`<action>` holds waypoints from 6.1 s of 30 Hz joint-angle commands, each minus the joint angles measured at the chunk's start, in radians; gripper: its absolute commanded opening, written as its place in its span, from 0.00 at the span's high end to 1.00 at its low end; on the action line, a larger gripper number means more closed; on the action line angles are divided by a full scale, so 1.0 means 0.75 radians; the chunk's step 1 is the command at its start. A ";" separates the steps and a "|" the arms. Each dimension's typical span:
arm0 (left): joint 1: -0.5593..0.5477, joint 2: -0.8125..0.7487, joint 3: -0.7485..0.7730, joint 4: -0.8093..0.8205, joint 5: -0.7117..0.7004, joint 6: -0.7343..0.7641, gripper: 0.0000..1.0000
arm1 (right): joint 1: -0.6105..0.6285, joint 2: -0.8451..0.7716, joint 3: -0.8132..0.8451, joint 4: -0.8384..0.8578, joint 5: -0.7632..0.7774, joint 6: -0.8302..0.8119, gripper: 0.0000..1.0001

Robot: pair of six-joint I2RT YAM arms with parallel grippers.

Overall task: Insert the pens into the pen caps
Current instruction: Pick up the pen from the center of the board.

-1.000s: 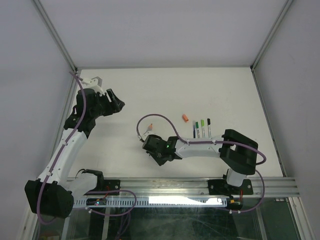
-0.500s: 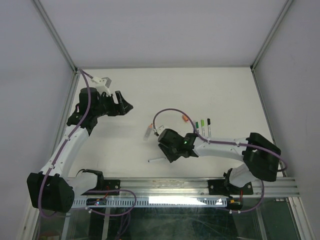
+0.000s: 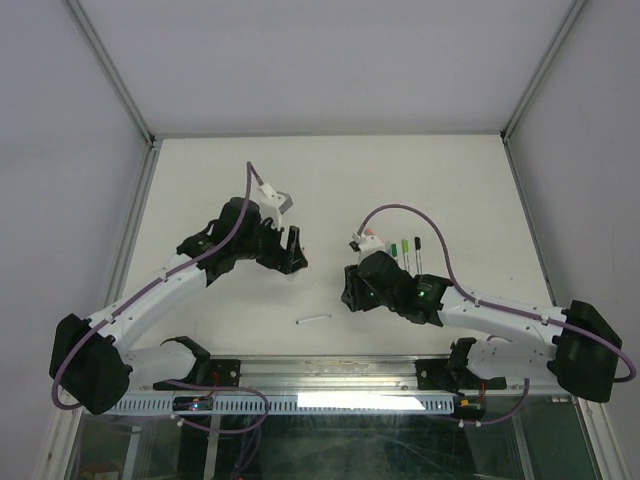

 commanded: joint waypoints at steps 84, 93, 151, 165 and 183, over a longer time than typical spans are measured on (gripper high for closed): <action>-0.696 0.841 0.325 -0.278 -0.520 0.289 0.59 | -0.019 -0.654 -0.090 -0.419 0.721 0.836 0.61; -0.696 0.750 0.239 -0.316 -0.454 0.347 0.63 | -0.019 -0.608 -0.091 -0.379 0.696 0.828 0.61; -0.424 0.562 0.077 0.160 0.102 0.007 0.89 | -0.019 0.178 -0.274 0.612 0.177 1.355 0.60; -0.396 0.551 0.115 0.235 0.159 -0.022 0.83 | -0.018 0.200 -0.270 0.667 0.101 1.309 1.00; -0.164 0.237 0.367 0.267 0.368 -0.092 0.57 | -0.023 -0.553 -0.362 0.546 0.196 0.199 1.00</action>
